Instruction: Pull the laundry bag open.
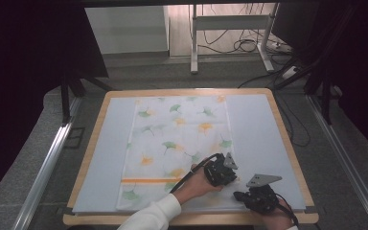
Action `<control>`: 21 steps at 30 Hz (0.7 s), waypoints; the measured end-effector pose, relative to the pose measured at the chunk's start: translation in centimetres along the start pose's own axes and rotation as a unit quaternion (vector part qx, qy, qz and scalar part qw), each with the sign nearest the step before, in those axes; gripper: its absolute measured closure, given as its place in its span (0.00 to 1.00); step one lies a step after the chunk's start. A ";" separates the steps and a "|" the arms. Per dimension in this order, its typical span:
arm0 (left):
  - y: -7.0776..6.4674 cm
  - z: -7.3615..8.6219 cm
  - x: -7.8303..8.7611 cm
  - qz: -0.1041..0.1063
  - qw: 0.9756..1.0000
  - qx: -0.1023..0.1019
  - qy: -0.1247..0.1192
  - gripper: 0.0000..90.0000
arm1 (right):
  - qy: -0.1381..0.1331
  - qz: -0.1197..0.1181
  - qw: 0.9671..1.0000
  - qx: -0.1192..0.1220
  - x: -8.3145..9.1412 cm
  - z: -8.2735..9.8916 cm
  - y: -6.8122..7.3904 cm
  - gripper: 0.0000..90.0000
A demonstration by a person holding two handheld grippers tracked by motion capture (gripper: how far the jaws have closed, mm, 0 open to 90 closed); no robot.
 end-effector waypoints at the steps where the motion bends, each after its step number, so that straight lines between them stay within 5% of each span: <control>1: 0.0 0.0 0.0 0.002 1.000 0.006 -0.004 0.93 | 0.000 0.000 1.000 0.000 0.0 0.0 0.0 0.99; 14: 0.1 -0.1 -0.2 0.018 0.999 0.026 -0.009 0.94 | 0.000 -0.001 1.000 -0.001 -0.1 -0.1 -0.2 0.99; 21: 0.2 -0.2 -0.4 0.019 0.999 0.028 -0.008 0.94 | -0.006 0.021 1.000 -0.012 -0.4 -0.8 -1.4 0.99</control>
Point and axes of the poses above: each handheld gripper's, and its own axes: x roughly backward along the jaws, z roughly out of its underside, y roughly to its left, the point moved 8 cm from there along -x, roughly forward along the jaws, and after that the axes turned 6 degrees about -y, right-handed, at the moved point
